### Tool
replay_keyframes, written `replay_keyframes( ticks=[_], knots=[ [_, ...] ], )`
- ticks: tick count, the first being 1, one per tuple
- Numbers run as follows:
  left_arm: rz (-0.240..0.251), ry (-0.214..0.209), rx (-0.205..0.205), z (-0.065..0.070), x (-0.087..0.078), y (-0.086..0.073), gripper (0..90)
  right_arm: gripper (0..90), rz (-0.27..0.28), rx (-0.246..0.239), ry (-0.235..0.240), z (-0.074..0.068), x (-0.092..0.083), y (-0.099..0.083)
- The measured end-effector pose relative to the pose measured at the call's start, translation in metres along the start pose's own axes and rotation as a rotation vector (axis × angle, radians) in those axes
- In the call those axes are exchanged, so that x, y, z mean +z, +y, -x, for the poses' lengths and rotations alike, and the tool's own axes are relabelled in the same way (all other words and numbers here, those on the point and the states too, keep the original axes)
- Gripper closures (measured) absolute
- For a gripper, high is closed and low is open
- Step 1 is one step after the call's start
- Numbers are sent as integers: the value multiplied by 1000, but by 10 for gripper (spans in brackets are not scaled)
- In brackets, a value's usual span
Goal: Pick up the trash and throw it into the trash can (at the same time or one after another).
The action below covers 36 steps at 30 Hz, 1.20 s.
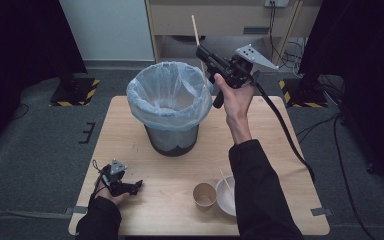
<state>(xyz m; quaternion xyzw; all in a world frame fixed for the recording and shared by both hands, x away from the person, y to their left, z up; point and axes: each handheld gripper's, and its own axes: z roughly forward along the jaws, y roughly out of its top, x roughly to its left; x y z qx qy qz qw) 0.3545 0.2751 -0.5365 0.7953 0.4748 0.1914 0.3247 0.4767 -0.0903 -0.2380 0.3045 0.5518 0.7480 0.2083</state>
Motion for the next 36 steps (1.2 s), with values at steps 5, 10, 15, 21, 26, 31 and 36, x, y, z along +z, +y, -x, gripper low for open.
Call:
replay_keyframes(
  ticks=[5, 10, 15, 21, 26, 31, 36],
  knots=[
    [0, 0, 0, 0, 0, 0, 0, 857, -2, 16, 3, 2, 10, -8],
    [0, 0, 0, 0, 0, 0, 0, 857, 11, 30, -1, 4, 19, -15],
    [1, -1, 1, 0, 0, 0, 0, 856, 31, 48, -11, 5, 28, -22],
    [0, -2, 2, 0, 0, 0, 0, 855, 38, 37, -35, 5, 37, -31],
    [0, -2, 2, 0, 0, 0, 0, 851, 48, 40, -54, 7, 44, -38],
    [0, -2, 2, 0, 0, 0, 0, 684, 35, 40, -55, 10, 50, -44],
    [0, -2, 2, 0, 0, 0, 0, 569, 22, 18, -46, 9, 45, -39]
  ],
)
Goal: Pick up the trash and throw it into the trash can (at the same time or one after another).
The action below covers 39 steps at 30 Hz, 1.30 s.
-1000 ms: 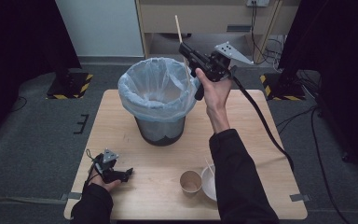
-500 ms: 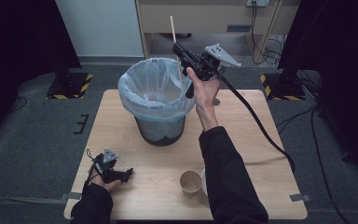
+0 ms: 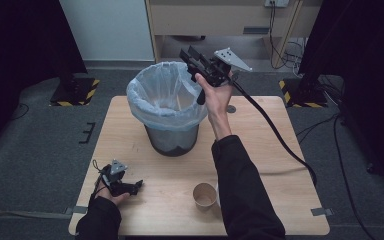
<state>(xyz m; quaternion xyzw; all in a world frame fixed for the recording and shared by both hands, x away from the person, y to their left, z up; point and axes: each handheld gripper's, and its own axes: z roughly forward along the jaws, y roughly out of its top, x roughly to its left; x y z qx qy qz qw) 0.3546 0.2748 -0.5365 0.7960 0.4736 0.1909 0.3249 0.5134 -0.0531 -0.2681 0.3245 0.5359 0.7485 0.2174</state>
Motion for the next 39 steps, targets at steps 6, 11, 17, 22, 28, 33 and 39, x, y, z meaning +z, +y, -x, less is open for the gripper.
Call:
replay_keyframes(
  ticks=[6, 11, 17, 22, 28, 33, 39],
  knots=[
    [1, 0, 0, 0, 0, 0, 0, 474, -31, -37, 1, -4, -18, 16],
    [1, 1, 0, 0, 0, 0, 0, 432, -77, -82, 1, -10, -42, 30],
    [0, 1, 1, 0, 0, 0, 0, 425, -94, -66, 7, -9, -81, 36],
    [-1, 1, 0, 1, 0, 0, 0, 417, -150, -68, -52, -2, -118, 30],
    [-2, 2, 0, 1, 0, 0, 0, 431, -210, -83, -69, 1, -158, 14],
    [-2, 4, -1, 1, 0, 0, 0, 449, -276, -82, -83, 3, -186, -8],
    [-1, 4, -2, 1, 0, 0, 0, 457, -393, -95, -81, 4, -214, -44]
  ],
)
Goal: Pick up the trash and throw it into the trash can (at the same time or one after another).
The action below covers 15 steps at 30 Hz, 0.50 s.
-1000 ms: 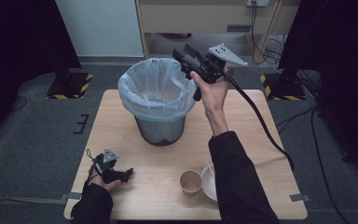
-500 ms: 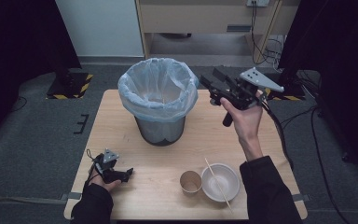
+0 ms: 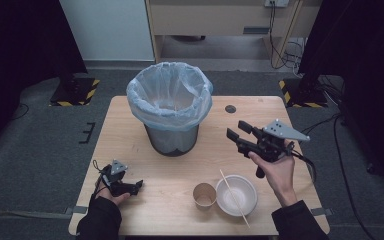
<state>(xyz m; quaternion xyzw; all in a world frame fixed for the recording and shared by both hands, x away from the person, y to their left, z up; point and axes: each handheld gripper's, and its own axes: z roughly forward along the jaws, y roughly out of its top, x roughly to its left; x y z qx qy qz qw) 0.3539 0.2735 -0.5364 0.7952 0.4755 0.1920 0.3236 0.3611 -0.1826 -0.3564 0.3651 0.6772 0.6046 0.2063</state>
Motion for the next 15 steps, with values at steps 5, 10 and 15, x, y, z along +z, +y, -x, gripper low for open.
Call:
replay_keyframes(
  ticks=[5, 10, 15],
  knots=[
    [0, 1, -1, 0, 0, 0, 0, 476, -74, 18, -2, 3, -9, -32],
    [0, 1, -1, 0, 0, 0, 0, 479, -151, 23, -16, 8, -15, -58],
    [0, 0, -1, 0, 0, 0, 0, 478, -218, 26, -18, 6, -19, -81]
  ],
)
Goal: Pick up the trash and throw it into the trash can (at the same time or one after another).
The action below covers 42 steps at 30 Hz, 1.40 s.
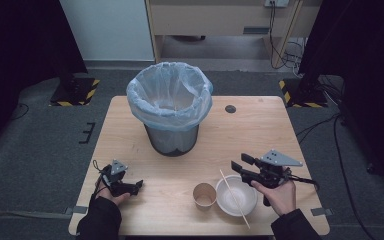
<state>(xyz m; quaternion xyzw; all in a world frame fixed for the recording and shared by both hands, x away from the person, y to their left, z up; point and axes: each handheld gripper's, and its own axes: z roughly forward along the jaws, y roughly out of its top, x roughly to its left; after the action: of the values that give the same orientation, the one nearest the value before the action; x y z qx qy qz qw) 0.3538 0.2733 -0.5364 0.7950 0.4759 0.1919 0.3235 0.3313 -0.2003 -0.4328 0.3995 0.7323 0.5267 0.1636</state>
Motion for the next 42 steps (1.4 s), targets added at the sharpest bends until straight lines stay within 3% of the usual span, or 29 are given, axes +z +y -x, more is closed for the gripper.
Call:
replay_keyframes(
  ticks=[7, 10, 22, 42],
  knots=[
    [0, 0, 0, 0, 0, 0, 0, 514, -122, -9, -11, -4, 1, -31],
    [0, 0, 0, 0, 0, 0, 0, 545, -169, 17, -2, -5, 2, -36],
    [0, 0, 0, 0, 0, 0, 0, 604, -311, 34, 8, -10, 13, -53],
    [0, 0, 0, 0, 0, 0, 0, 803, -395, 51, -19, -5, 14, -57]
  ],
)
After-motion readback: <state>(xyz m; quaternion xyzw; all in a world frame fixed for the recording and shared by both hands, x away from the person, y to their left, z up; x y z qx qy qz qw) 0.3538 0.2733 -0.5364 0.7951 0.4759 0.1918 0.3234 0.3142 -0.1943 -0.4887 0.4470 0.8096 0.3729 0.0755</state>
